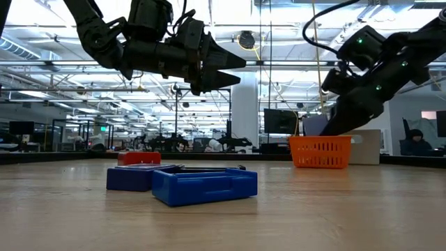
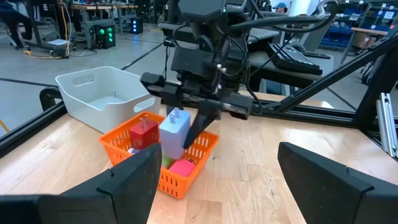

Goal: Pick & Place Office items
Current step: Put the blue charger adapter into the orange bin

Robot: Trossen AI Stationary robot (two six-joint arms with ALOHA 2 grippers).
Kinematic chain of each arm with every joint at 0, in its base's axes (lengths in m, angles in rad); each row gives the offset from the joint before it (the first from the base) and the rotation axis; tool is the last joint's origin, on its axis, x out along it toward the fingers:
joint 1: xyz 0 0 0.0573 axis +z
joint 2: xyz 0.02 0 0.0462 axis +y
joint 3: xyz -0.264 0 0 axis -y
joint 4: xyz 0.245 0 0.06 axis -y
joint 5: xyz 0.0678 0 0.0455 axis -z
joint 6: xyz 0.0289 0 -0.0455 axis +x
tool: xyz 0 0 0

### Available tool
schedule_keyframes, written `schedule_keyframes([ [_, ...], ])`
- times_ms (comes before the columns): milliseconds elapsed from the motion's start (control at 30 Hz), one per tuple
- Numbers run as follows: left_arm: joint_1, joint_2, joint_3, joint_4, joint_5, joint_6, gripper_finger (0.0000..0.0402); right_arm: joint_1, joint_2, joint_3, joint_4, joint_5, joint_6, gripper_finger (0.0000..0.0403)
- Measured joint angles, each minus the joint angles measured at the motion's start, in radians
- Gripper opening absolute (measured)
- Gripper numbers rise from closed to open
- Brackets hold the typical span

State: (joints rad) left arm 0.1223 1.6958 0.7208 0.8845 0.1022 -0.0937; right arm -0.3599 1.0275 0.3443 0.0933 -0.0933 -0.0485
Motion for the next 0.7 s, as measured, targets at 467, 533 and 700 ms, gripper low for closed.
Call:
schedule_keyframes([
  [467,0.0,0.0,0.0,-0.001,0.0,-0.001,0.0303,0.001,-0.059,0.0,-0.126,-0.095,-0.024,0.0121],
  [533,0.0,0.0,0.0,-0.001,0.0,-0.001,0.0304,0.001,-0.059,0.0,-0.126,-0.095,-0.024,0.0121],
  [700,0.0,0.0,0.0,-0.002,0.0,-0.001,0.0314,0.002,-0.059,0.0,-0.125,-0.095,-0.024,0.0121],
])
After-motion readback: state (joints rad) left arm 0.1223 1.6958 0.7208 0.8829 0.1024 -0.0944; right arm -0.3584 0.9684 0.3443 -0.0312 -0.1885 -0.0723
